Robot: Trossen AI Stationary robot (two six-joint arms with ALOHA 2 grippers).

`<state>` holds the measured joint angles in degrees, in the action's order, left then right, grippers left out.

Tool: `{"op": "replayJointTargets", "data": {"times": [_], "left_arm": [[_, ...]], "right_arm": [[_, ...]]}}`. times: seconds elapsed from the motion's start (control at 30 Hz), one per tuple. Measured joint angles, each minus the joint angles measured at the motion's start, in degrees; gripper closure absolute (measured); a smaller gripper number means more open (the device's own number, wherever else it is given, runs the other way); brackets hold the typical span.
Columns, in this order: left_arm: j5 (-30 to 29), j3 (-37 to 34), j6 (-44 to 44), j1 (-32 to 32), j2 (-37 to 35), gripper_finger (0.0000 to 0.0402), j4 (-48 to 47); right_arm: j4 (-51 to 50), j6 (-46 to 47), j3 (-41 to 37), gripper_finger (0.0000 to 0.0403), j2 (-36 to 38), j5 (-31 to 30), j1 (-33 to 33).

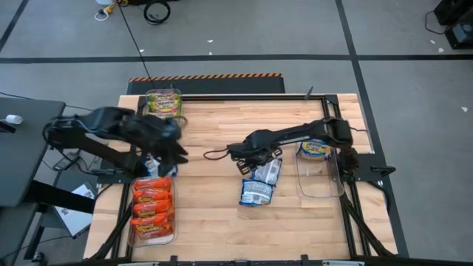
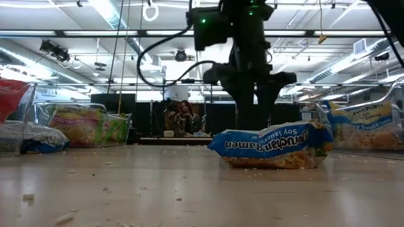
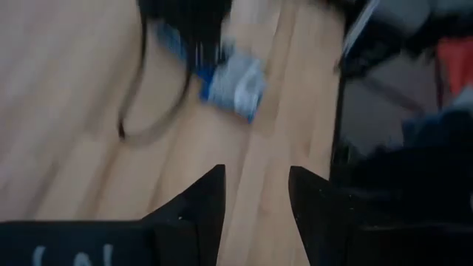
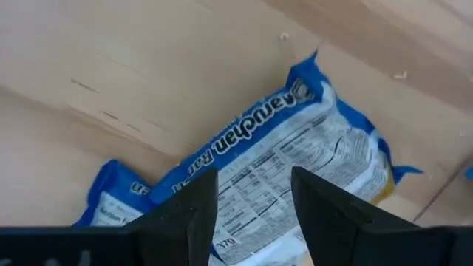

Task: Sort Maruchan noodles
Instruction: Put the top right blue noodle pack into the right transparent bin

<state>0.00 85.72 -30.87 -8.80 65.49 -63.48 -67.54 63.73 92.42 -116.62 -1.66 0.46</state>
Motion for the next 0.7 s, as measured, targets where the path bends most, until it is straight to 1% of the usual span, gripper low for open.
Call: {"op": "replayJointTargets", "data": {"times": [0.13,0.23,0.3,0.4,0.5,0.6,0.7], "left_arm": [[-2.94,0.25,0.46,-0.07,-4.13,0.0249,2.01],[-3.63,0.25,0.89,-0.15,-5.34,0.0249,1.08],[-4.52,0.23,1.8,-0.15,-5.83,0.0249,0.4],[-4.9,0.23,1.91,-0.2,-5.99,0.0249,-0.38],[-4.89,0.14,2.0,-0.2,-5.87,0.0249,-2.01],[-4.91,0.14,2.48,-0.2,-5.94,0.0249,-3.48],[-5.7,0.14,4.46,-0.2,-5.89,0.0249,-4.2]], "right_arm": [[-0.29,4.48,1.2,0.0224,-3.69,0.74,0.12],[-0.23,4.68,1.35,0.0224,-5.73,1.02,0.16],[0.2,2.69,1.43,0.0225,-6.65,1.04,0.16],[1.57,-5.75,1.11,0.0228,-7.38,1.1,0.18],[5.12,-16.78,1.18,0.0246,-6.81,1.1,-0.02],[5.46,-27.71,1.19,0.0284,-6.81,2.95,-0.17],[5.14,-32.11,1.18,0.0343,-6.81,4.69,-0.19]]}}
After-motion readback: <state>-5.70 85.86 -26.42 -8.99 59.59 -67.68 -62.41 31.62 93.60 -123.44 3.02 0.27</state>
